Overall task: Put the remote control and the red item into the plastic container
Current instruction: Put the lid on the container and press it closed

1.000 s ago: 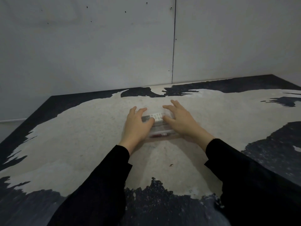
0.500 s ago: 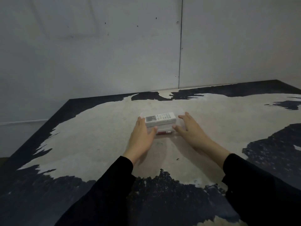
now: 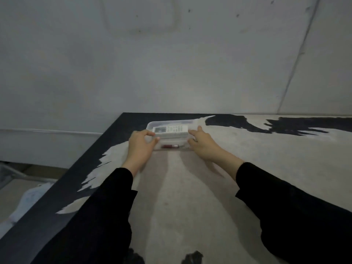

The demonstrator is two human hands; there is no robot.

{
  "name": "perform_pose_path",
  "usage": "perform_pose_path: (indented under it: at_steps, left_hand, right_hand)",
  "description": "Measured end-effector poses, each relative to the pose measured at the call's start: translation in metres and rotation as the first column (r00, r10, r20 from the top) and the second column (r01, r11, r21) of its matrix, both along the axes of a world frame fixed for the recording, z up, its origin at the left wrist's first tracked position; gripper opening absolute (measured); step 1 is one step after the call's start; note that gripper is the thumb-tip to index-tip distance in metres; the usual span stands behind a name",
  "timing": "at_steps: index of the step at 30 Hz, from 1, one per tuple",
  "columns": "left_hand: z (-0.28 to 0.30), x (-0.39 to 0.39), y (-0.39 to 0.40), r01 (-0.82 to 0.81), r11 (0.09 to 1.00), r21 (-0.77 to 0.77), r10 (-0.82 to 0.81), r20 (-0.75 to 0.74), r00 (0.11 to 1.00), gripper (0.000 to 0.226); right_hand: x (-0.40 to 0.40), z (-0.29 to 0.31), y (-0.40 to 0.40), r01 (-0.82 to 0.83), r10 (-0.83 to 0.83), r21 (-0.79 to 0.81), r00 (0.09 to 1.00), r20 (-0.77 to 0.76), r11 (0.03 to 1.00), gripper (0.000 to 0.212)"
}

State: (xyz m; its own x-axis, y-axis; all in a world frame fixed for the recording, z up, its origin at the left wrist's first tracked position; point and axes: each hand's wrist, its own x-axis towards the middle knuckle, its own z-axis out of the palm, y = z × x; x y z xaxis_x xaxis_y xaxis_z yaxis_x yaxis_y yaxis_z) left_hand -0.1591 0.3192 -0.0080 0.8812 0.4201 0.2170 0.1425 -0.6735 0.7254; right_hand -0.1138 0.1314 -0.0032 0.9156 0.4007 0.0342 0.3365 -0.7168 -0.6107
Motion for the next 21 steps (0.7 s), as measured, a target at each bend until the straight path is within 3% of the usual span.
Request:
perform_pose_path:
  at_steps: [7,11,16,21]
  left_hand:
    - [-0.005,0.042,0.068,-0.068,0.997,-0.042,0.071,0.062,0.996,0.016]
    - [-0.004,0.067,0.089,-0.111,0.98,-0.167,0.127,0.088,0.988,0.013]
    - [-0.004,0.091,0.103,-0.206,0.973,-0.101,0.214,0.078,0.974,0.024]
    - [-0.006,0.088,0.099,-0.172,0.98,0.096,0.16,0.123,0.98,0.021]
  right_hand:
    - [0.05,-0.004,0.078,-0.015,0.017,0.098,1.0,-0.014,0.995,0.045]
    - [0.069,-0.007,0.105,0.034,-0.035,0.204,0.999,0.0,0.978,0.035]
    - [0.083,-0.019,0.128,0.052,-0.055,0.326,0.998,0.001,0.944,0.028]
    - [0.085,-0.013,0.126,0.001,0.0,0.231,1.0,-0.007,0.973,0.041]
